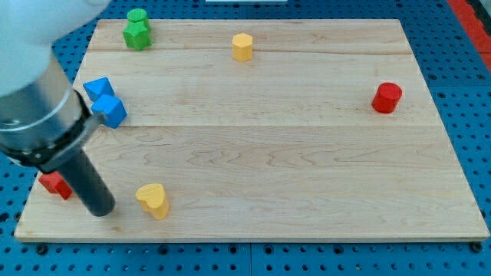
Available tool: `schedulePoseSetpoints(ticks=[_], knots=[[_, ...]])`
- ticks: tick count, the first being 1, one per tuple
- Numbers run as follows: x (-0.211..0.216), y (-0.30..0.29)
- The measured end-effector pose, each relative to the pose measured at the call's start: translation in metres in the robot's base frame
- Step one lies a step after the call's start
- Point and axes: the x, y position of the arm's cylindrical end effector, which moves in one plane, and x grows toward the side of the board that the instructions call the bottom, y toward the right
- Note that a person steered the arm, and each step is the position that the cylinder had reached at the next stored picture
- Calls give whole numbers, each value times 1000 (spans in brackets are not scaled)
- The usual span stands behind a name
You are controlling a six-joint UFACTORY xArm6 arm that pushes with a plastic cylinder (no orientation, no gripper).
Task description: Place the red circle to the top right of the red star
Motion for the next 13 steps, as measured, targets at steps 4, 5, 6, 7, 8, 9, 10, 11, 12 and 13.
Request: schedulePoseSetpoints(ticks=[4, 5, 6, 7, 8, 9, 10, 11, 12, 13], knots=[[-113, 287], [-134, 407], [-191, 456], [-198, 381], [-159, 283], [-159, 343], [-144, 319], [-148, 262], [-145, 248], [-142, 246]])
